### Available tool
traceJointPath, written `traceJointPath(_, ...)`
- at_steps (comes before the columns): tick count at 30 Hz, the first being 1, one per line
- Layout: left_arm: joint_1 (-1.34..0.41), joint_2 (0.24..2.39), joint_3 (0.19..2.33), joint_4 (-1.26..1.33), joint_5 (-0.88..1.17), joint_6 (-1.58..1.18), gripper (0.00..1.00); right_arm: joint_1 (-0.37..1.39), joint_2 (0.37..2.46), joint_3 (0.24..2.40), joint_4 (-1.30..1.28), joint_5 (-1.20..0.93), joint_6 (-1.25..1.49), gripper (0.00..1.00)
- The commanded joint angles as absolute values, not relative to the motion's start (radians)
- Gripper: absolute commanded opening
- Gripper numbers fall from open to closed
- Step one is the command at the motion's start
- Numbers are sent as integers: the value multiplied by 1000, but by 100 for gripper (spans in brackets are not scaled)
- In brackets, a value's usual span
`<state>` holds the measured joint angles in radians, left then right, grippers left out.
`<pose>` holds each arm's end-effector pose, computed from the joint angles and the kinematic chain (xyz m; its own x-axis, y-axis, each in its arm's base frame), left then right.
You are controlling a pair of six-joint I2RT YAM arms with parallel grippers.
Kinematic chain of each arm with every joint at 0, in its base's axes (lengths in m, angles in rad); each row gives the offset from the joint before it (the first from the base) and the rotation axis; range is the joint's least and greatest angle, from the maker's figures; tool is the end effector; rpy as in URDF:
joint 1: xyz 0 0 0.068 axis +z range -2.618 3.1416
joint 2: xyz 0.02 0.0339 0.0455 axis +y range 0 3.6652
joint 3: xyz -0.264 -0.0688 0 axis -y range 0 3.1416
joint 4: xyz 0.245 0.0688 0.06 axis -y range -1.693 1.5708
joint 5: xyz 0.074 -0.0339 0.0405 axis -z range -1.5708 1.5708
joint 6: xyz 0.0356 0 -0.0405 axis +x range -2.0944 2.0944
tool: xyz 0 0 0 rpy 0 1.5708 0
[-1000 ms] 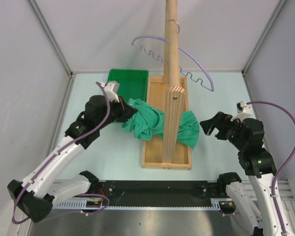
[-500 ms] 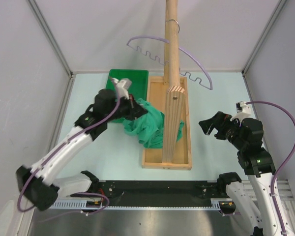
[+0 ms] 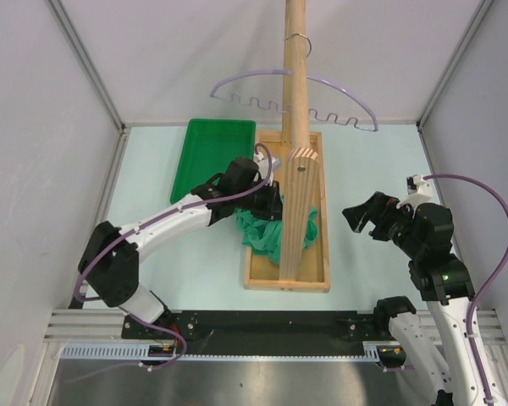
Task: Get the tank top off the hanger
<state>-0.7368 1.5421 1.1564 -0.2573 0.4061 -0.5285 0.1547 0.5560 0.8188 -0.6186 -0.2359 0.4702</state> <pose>0.2478 -0.2438 0.2768 -0.8128 0.1120 -0.5717 0.5113 0.6073 -0.6081 0.1159 0.0265 0.3366 -0.4728 0.3721 -0.7988 -0.1706 0.8507 0.4973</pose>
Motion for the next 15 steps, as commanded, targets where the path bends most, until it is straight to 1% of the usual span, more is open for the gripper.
traceJointPath(1, -741, 1583, 1224, -288, 471, -462, 36, 152, 548, 838, -614, -224, 460, 100)
traceJointPath(2, -741, 1592, 1268, -319, 457, -424, 45, 152, 549, 836, -611, -227, 459, 100)
traceJointPath(3, -739, 1595, 1290, -352, 436, -411, 63, 152, 549, 831, -611, -230, 460, 100)
traceJointPath(4, -741, 1591, 1302, -385, 387, -400, 76, 152, 551, 828, -606, -232, 462, 100)
traceJointPath(5, -735, 1580, 1307, -385, 379, -393, 93, 152, 548, 825, -603, -232, 462, 99)
traceJointPath(6, -732, 1559, 1302, -374, 368, -394, 98, 152, 548, 821, -603, -233, 459, 100)
traceJointPath(11, -716, 1572, 1315, -386, 292, -364, 99, 152, 549, 822, -601, -230, 456, 100)
traceJointPath(13, -715, 1630, 1356, -396, 316, -321, 99, 150, 549, 821, -597, -233, 459, 100)
traceJointPath(15, -713, 1692, 1413, -466, 304, -293, 99, 152, 549, 815, -586, -242, 468, 100)
